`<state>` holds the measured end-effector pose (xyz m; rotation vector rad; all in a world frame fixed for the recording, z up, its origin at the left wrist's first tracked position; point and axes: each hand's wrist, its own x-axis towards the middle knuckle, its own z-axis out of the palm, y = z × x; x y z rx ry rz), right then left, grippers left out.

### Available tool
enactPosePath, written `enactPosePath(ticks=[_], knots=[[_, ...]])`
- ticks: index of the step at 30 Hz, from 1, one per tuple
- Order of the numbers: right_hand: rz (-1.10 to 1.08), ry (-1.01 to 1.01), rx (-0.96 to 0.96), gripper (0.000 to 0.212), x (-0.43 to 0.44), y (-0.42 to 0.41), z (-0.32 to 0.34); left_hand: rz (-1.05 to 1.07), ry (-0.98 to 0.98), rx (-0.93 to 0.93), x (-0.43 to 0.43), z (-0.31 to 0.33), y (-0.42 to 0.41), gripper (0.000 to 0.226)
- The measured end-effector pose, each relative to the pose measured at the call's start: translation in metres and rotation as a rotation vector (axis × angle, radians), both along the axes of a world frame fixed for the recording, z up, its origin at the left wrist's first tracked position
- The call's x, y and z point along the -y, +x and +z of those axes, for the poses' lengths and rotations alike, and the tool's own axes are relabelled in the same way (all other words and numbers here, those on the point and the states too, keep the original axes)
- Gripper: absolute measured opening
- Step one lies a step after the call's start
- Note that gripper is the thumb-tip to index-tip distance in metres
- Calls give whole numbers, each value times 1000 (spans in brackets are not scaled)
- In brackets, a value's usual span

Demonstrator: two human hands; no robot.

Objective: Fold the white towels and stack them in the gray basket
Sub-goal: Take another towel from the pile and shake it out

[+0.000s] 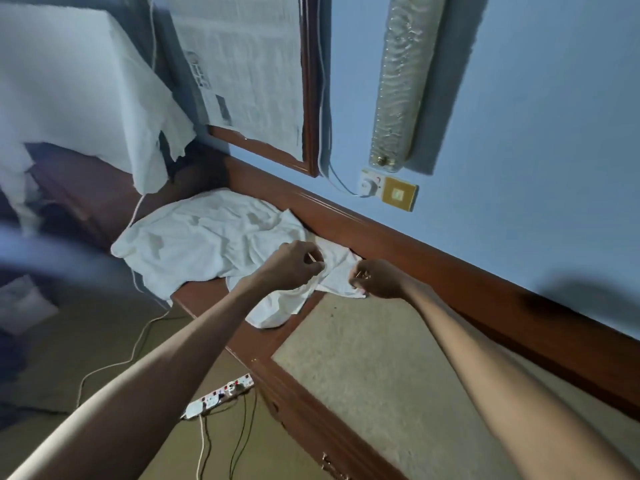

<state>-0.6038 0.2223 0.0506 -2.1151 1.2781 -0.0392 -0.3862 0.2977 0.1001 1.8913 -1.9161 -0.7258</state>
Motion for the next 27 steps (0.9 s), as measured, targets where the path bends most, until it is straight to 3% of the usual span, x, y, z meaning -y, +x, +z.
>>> enactPosePath(ticks=[4, 11, 17, 27], knots=[[55, 41, -75, 27, 24, 59, -19, 90, 36, 9, 7, -25, 59, 14], [166, 101, -21, 7, 79, 146, -74, 219, 196, 42, 31, -91, 162, 13], [194, 241, -52, 7, 127, 216, -126, 328, 287, 145, 63, -127, 225, 3], [171, 301, -69, 28, 154, 316, -172, 369, 367, 168, 100, -189, 316, 17]])
